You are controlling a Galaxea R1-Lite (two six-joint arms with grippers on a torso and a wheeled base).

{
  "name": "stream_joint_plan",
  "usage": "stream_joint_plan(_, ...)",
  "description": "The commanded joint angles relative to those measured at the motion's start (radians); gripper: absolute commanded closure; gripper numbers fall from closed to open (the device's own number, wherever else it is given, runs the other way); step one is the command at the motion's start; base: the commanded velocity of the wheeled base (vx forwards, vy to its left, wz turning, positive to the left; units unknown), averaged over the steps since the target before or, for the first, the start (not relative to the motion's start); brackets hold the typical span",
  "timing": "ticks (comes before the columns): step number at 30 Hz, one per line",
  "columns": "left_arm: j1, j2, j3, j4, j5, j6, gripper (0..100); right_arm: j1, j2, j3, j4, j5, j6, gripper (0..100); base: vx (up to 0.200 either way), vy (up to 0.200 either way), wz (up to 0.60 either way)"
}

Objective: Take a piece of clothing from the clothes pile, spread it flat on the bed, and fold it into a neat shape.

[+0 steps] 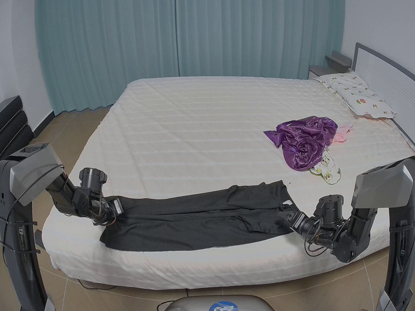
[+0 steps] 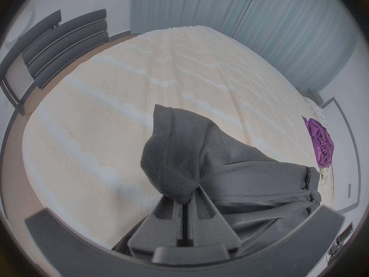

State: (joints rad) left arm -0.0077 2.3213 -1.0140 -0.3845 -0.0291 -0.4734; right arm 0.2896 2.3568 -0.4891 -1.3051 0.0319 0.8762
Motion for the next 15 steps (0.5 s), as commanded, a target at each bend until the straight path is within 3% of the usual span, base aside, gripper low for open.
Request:
stream_joint_plan(1,0.0,-0.017,0.009,-0.002,0.0,-0.001,100,0.0,0.001,0.0,-0.002,0.0,0.0,0,0.0,0.0,0.0)
stream_joint_plan(10,-0.002,-0.028,0.017,-0.004,0.0,-0.001,100,0.0,0.001,0.0,-0.002,0.0,0.001,0,-0.2,0.0,0.0)
stream_joint_plan(15,-0.002,-0.02,0.008,-0.01,0.0,-0.001,100,0.0,0.001,0.0,-0.002,0.0,0.0,0,0.0,0.0,0.0)
